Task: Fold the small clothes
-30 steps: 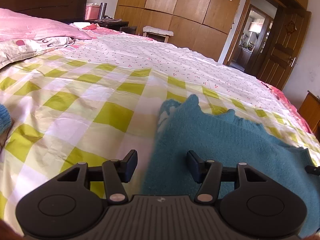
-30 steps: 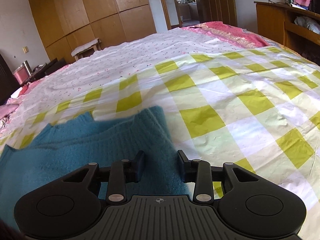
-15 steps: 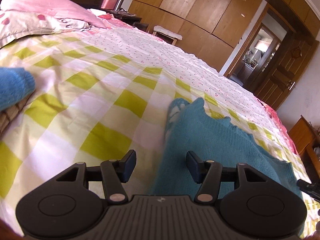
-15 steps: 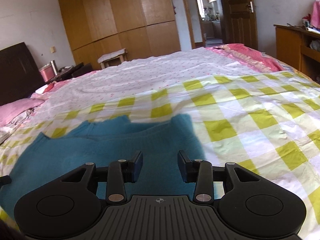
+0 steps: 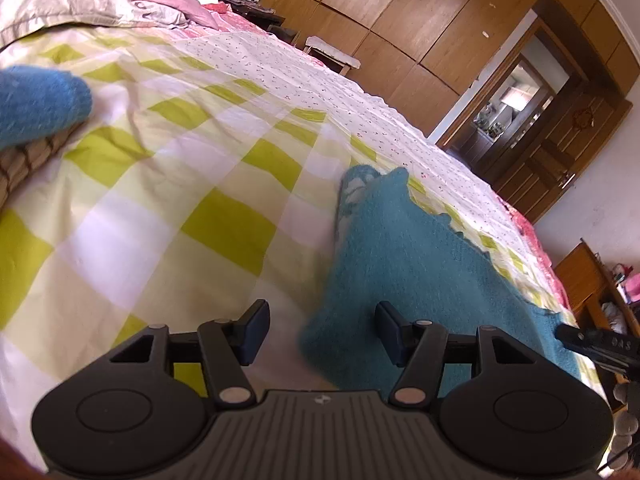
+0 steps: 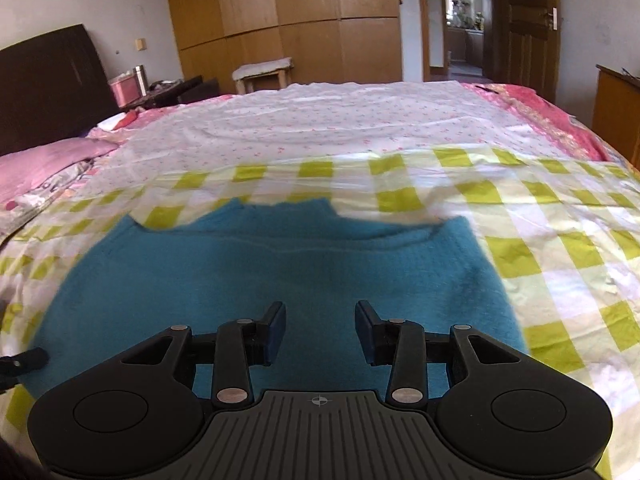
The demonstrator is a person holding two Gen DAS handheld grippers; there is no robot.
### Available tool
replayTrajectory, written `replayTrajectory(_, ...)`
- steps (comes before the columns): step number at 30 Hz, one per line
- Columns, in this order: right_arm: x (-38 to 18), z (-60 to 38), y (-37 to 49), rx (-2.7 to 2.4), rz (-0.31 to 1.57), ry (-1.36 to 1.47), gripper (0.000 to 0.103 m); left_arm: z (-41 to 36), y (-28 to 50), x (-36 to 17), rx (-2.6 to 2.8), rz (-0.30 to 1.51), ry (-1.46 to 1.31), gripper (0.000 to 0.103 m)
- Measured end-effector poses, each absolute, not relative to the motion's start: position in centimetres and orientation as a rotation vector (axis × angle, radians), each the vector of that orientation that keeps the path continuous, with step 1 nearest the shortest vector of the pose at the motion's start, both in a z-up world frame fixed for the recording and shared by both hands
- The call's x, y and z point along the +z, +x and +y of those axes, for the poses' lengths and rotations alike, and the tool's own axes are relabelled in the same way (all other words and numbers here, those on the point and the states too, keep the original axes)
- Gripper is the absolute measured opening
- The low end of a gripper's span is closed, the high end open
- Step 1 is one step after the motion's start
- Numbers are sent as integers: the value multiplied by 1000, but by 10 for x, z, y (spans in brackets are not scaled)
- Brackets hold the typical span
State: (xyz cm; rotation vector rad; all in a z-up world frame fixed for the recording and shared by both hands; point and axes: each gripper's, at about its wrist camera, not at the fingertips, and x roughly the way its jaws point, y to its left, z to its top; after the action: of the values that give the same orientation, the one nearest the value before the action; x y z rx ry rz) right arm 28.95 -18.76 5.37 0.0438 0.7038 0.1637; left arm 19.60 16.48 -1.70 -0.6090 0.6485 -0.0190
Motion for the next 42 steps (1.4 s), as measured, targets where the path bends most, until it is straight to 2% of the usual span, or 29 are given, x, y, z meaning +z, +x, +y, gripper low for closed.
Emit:
replayTrajectory(9,56,-50,322,422,830,29,43,164,184,-28,-65,598,-634,63)
replayTrajectory(12,53,-9,334,439,838,-24,49,164,183,-30,-82,592,-606,63)
replayTrajectory(17,40,37,360,419,904,-46,54,163,183,-30,-106,582,-578,64)
replayTrajectory(22,24,72,371,340,935,-206,64,168,184,-34,-126,581,-614,64)
replayTrajectory(26,14,96,374,292,937,-351,66,166,182,-35,-127,574,-617,64)
replayTrajectory(27,11,99,375,284,935,-378,65,166,182,-35,-127,574,-621,64)
replayTrajectory(30,6,104,373,263,915,-461,51,165,183,-36,-127,575,-634,66)
replayTrajectory(34,15,95,373,297,925,-455,33,159,183,-36,-143,570,-618,79)
replayTrajectory(37,26,84,373,322,931,-404,27,152,184,-33,-135,566,-573,82)
replayTrajectory(42,40,66,366,363,916,-323,24,148,190,-33,-101,566,-596,80)
